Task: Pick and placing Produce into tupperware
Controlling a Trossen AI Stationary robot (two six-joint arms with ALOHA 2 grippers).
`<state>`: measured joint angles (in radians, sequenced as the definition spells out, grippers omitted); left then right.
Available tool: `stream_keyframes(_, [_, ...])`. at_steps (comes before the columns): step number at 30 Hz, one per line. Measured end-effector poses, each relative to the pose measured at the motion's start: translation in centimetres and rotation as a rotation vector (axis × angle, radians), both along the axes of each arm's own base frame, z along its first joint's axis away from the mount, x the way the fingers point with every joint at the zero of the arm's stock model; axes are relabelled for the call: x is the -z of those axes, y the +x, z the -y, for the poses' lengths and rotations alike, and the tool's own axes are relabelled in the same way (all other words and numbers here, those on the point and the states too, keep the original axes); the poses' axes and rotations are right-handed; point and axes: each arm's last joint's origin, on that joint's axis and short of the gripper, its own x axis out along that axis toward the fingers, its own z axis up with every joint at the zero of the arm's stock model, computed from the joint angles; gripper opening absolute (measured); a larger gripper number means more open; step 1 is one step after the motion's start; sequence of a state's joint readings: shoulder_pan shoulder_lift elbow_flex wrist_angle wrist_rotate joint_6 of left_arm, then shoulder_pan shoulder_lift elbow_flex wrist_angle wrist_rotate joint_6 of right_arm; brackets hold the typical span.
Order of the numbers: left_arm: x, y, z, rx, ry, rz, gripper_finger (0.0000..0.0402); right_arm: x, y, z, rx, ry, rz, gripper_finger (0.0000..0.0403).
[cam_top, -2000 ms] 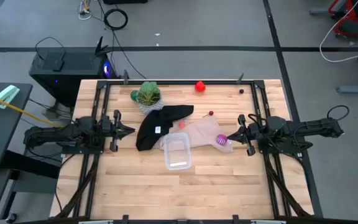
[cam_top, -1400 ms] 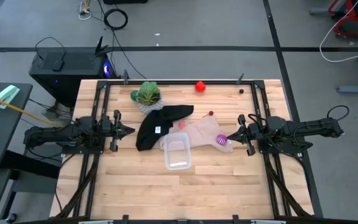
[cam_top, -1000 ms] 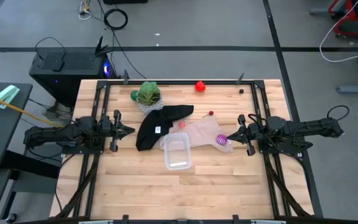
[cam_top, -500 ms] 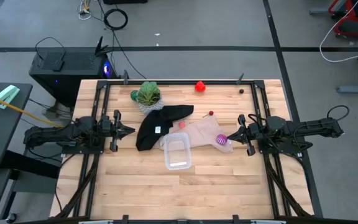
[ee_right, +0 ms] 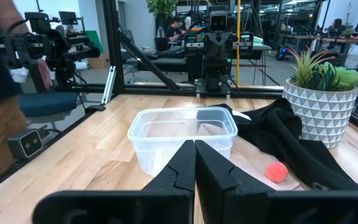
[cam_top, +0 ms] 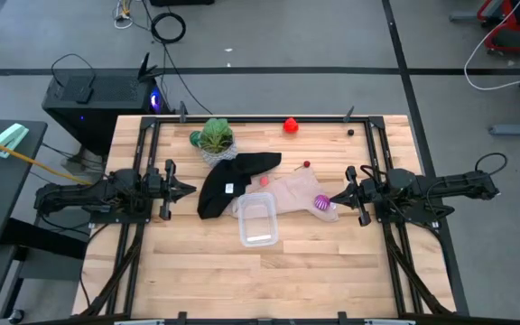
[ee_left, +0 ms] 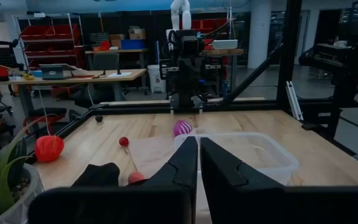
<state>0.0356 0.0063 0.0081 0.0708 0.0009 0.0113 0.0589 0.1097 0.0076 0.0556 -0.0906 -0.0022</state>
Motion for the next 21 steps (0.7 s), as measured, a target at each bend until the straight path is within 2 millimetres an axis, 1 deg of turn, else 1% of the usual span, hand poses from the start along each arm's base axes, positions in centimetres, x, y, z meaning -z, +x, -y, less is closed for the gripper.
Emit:
stream_keyframes(11, [-0.01, 0.0, 0.0, 0.0, 0.0, 0.002, 0.0036, 0.0, 0.0, 0.0, 0.0, 0.0, 0.0, 0.0012])
stream_keyframes(15, [-0.34, -0.03, 0.0, 0.0, 0.002, 0.036, 0.0033, -0.01, 0.0, 0.0, 0.0, 0.0, 0.0, 0.0012])
stream_keyframes(21, [-0.34, -0.03, 0.0, 0.0, 0.002, 0.035, 0.0025, 0.0, 0.0, 0.0, 0.0, 0.0, 0.0, 0.0012])
